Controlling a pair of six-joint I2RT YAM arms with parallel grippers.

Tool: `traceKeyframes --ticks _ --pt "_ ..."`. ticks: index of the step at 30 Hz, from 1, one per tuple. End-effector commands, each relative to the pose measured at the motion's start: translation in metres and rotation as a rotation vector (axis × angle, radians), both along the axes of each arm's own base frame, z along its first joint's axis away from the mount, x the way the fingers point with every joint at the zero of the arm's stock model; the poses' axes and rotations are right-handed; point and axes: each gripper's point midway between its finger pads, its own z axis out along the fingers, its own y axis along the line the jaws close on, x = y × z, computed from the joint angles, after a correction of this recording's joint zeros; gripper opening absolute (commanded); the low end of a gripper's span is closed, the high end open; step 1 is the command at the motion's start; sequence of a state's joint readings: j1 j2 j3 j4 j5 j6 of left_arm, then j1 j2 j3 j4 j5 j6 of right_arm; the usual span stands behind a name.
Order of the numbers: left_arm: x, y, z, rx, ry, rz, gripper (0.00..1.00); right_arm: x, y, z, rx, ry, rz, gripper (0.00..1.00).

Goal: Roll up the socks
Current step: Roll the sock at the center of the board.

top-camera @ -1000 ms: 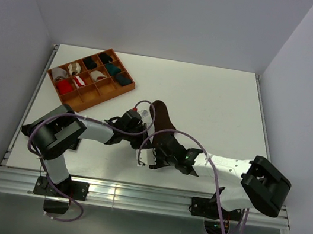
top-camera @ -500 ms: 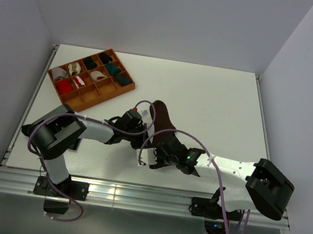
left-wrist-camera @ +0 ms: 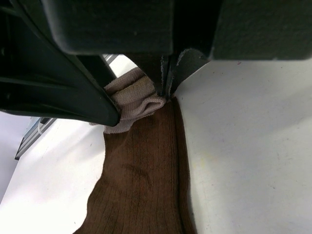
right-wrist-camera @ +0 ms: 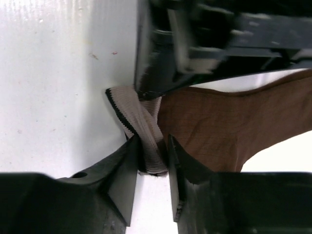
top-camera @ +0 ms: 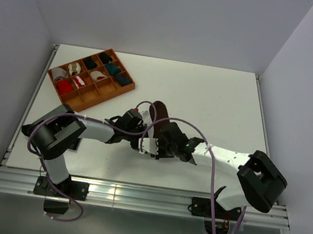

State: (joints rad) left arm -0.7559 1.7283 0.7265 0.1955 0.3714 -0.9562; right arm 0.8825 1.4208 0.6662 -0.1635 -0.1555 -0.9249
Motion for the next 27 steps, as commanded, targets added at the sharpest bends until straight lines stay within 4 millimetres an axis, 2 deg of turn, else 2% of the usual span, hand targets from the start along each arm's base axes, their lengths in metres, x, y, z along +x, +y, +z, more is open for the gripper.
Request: traceKeyframes --ticks 1,2,4,5,6,7,8,9,10,12,14,15,16,18,20,21,23,24,25,27 --pt "-0.014 0.01 -0.007 0.062 0.032 -0.038 0.0 0.005 0.004 0.007 0.034 0.062 -0.024 0.34" --pt "-0.013 0.009 -0.006 0.058 0.029 -0.034 0.0 0.004 0.008 0.01 0.057 0.089 -0.022 0.31" --pt "-0.013 0.009 -0.004 0.052 0.028 -0.025 0.0 0.004 -0.002 0.004 0.046 0.163 -0.061 0.21" --pt "-0.012 0.009 -0.003 0.047 0.026 -0.017 0.0 0.004 0.004 0.01 0.075 0.197 -0.053 0.21" --pt "-0.012 0.008 -0.002 0.039 0.021 -0.013 0.0 0.003 -0.005 0.007 0.064 0.257 -0.087 0.18" --pt "-0.009 0.007 0.002 0.031 0.012 0.003 0.0 0.002 -0.008 0.002 0.053 0.301 -0.098 0.16" --pt "-0.007 0.007 0.002 0.029 0.008 0.014 0.0 0.004 -0.004 0.007 0.076 0.336 -0.097 0.14" --pt "-0.005 0.006 0.006 0.018 0.001 0.025 0.0 -0.001 -0.01 -0.001 0.051 0.399 -0.122 0.12" --pt "0.0 0.006 0.011 0.011 -0.02 0.047 0.0 0.006 -0.013 0.001 0.061 0.419 -0.146 0.11" --pt "0.004 0.006 0.015 0.001 -0.034 0.076 0.01 0.001 -0.019 -0.005 0.045 0.498 -0.17 0.1" --pt "0.011 0.007 0.022 -0.002 -0.066 0.109 0.04 0.005 -0.019 0.0 0.06 0.537 -0.188 0.09" --pt "0.013 0.007 0.023 0.002 -0.075 0.12 0.04 -0.001 -0.022 -0.004 0.04 0.597 -0.211 0.1" --pt "0.015 0.008 0.029 -0.003 -0.094 0.13 0.05 0.005 -0.019 0.001 0.046 0.61 -0.223 0.1" --pt "0.023 0.012 0.036 0.007 -0.142 0.171 0.08 -0.006 -0.022 -0.004 0.012 0.717 -0.238 0.09" --pt "0.023 0.015 0.038 0.009 -0.169 0.189 0.1 -0.001 -0.02 -0.001 0.012 0.759 -0.26 0.09" --pt "0.029 0.02 0.04 0.024 -0.2 0.223 0.12 -0.006 -0.023 -0.006 -0.012 0.812 -0.281 0.09" --pt "0.027 0.024 0.046 0.026 -0.24 0.244 0.17 -0.002 -0.023 -0.005 -0.015 0.858 -0.318 0.09" --pt "0.028 0.026 0.048 0.034 -0.26 0.25 0.18 -0.003 -0.024 -0.011 -0.032 0.901 -0.333 0.09" --pt "0.03 0.03 0.052 0.038 -0.298 0.271 0.21 0.001 -0.019 -0.007 -0.013 0.926 -0.334 0.09" --pt "0.031 0.03 0.059 0.047 -0.367 0.267 0.24 -0.002 -0.024 -0.012 -0.04 1.012 -0.375 0.09"
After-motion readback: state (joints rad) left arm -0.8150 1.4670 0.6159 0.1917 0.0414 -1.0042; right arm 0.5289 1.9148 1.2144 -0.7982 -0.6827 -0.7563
